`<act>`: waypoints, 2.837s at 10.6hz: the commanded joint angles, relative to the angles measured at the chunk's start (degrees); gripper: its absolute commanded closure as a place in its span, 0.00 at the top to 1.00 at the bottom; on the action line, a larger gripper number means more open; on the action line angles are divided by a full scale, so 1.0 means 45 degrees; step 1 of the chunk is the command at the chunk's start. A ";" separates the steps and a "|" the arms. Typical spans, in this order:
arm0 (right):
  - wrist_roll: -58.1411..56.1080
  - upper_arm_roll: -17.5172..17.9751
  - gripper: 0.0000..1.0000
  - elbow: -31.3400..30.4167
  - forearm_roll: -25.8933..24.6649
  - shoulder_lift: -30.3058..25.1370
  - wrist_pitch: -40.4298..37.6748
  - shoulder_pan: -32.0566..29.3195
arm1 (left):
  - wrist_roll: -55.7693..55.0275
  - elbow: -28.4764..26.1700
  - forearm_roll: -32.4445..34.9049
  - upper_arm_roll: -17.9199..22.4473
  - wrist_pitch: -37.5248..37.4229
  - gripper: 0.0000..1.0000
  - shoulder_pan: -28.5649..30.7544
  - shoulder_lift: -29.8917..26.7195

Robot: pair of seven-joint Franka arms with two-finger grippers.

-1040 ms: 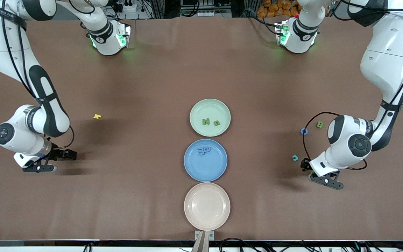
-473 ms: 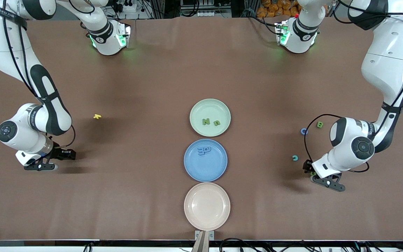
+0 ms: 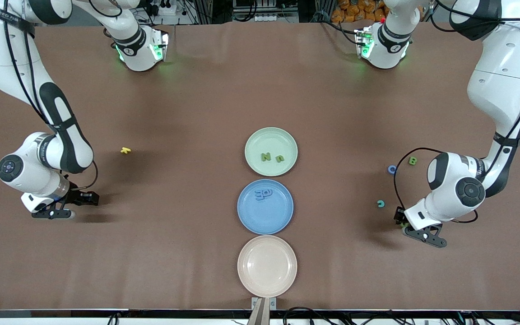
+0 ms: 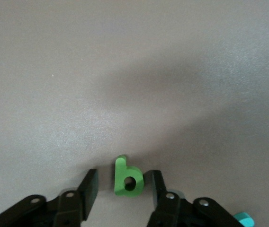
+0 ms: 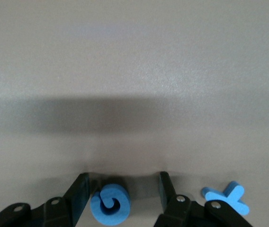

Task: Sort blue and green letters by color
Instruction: 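Grasp the green b with the left gripper while the right gripper grasps the g, then place the b on the green plate while the right gripper places the g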

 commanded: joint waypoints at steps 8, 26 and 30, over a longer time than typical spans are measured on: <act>0.0240 0.0198 0.38 -0.0924 0.0011 -0.0490 0.0352 -0.0182 | -0.0171 0.0238 -0.0552 -0.0580 -0.0881 0.00 -0.0047 -0.0383; 0.5533 0.0335 0.19 0.3038 0.4597 -0.0219 -0.1543 0.5535 | -1.7453 -0.0113 -0.0536 -0.3200 -0.3505 0.00 -0.6451 -0.0795; 0.6429 0.0335 0.19 0.4230 0.4718 0.0583 -0.1329 0.7255 | -1.9353 -0.0250 -0.0555 -0.3181 -0.3524 0.55 -0.7293 -0.0776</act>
